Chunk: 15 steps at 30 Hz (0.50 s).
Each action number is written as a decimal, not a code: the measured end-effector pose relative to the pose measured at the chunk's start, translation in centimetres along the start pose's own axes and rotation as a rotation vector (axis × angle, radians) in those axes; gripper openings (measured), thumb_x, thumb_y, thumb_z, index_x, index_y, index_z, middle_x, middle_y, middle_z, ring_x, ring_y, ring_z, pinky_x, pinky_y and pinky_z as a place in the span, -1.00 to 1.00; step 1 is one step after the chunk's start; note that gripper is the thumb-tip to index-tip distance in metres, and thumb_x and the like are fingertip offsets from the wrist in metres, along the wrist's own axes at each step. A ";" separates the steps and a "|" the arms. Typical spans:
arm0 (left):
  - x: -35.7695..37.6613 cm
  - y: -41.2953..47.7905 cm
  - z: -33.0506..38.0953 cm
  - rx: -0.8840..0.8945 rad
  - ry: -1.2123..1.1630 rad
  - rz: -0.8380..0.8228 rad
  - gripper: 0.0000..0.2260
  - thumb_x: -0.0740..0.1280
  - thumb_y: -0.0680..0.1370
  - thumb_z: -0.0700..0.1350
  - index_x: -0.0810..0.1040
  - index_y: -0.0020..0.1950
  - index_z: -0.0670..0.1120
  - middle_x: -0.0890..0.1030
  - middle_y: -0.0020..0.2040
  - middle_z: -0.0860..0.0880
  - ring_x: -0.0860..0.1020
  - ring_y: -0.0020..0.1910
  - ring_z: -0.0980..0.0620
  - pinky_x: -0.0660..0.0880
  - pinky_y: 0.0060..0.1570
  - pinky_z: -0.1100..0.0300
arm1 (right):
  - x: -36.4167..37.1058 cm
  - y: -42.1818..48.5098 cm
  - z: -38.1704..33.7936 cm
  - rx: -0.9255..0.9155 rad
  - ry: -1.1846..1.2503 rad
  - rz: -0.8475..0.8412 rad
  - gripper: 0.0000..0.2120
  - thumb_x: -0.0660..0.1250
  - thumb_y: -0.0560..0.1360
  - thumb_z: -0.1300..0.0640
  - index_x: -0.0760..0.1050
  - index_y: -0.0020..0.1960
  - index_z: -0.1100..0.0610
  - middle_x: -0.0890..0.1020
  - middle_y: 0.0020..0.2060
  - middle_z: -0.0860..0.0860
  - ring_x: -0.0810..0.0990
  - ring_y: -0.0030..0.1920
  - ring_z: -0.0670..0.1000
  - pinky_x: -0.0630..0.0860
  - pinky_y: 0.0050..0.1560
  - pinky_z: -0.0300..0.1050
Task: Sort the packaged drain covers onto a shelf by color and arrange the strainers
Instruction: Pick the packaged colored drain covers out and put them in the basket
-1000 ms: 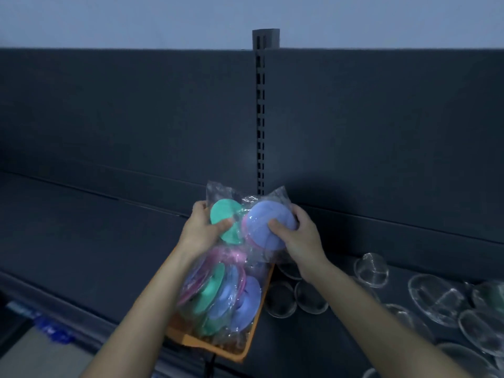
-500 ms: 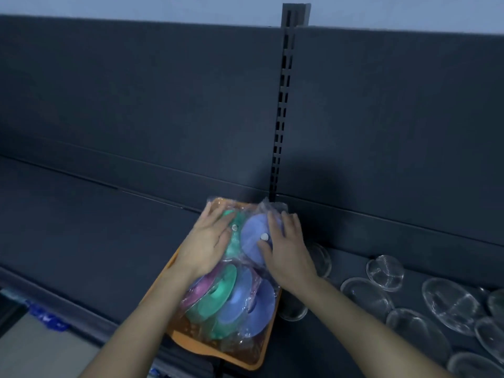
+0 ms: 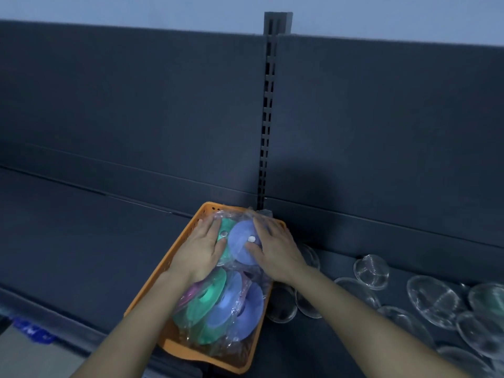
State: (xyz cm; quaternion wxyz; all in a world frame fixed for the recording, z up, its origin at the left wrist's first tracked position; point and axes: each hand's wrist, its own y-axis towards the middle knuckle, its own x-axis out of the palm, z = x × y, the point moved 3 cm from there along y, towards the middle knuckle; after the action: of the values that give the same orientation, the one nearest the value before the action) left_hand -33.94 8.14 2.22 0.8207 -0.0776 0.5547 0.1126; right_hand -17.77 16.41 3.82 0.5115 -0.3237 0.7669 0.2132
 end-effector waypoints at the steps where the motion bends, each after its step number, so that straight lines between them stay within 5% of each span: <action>1: -0.7 -0.1 0.4 0.015 -0.010 0.077 -0.41 -0.09 0.59 0.13 0.10 0.52 -0.19 0.10 0.54 -0.16 0.03 0.53 -0.07 -0.08 0.50 0.16 | -0.5 -0.5 0.1 0.011 0.049 -0.002 -0.39 0.03 0.57 -0.16 -0.11 0.53 -0.03 0.02 0.53 0.03 -0.06 0.52 0.11 -0.04 0.48 0.17; 4: -2.3 -1.2 3.0 0.088 0.009 0.286 -0.43 -0.05 0.52 0.08 0.39 0.37 -0.22 0.42 0.37 -0.19 0.30 0.42 -0.17 0.02 0.43 0.12 | -2.4 -2.8 1.1 0.034 0.154 0.075 -0.37 0.09 0.58 -0.16 -0.10 0.53 -0.04 0.03 0.53 0.09 -0.05 0.51 0.13 -0.01 0.48 0.14; 8: -2.9 -2.4 7.6 0.100 0.124 0.460 -0.59 0.06 0.52 0.01 0.54 0.18 -0.18 0.56 0.16 -0.12 0.46 0.26 -0.15 0.11 0.36 -0.25 | -4.4 -6.2 4.5 0.081 0.272 0.182 -0.42 0.25 0.56 0.08 0.13 0.50 0.14 0.25 0.45 0.12 0.20 0.46 0.06 0.13 0.44 -0.15; 11: -1.8 -2.5 11.3 0.250 -0.009 0.456 -0.64 0.13 0.51 -0.02 0.55 0.12 -0.22 0.57 0.11 -0.17 0.49 0.15 -0.15 0.34 0.25 -0.03 | -5.0 -9.4 8.1 0.167 0.228 0.175 -0.53 0.27 0.54 0.10 0.31 0.41 0.16 0.36 0.40 0.10 0.31 0.39 0.02 0.21 0.39 -0.21; 13: -0.5 -2.6 14.3 0.343 -0.081 0.383 -0.63 0.15 0.52 -0.02 0.56 0.13 -0.24 0.56 0.13 -0.18 0.50 0.16 -0.11 0.32 0.25 0.15 | -5.2 -12.0 10.4 0.226 0.226 0.167 -0.58 0.27 0.54 0.12 0.37 0.37 0.17 0.36 0.39 0.10 0.34 0.38 0.03 0.24 0.37 -0.21; 15: 1.4 -2.5 17.3 0.421 -0.026 0.308 -0.61 0.15 0.52 -0.01 0.58 0.12 -0.24 0.58 0.14 -0.21 0.54 0.18 -0.17 0.35 0.27 0.12 | -5.6 -14.6 12.5 0.275 0.196 0.185 -0.63 0.27 0.54 0.14 0.43 0.33 0.17 0.38 0.38 0.10 0.37 0.36 0.04 0.27 0.33 -0.21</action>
State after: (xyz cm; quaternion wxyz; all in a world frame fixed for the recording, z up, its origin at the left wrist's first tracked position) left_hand -17.27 10.22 7.36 0.7991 0.1816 0.5605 0.1195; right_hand 2.27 15.99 4.26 0.4519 -0.1981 0.8615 0.1200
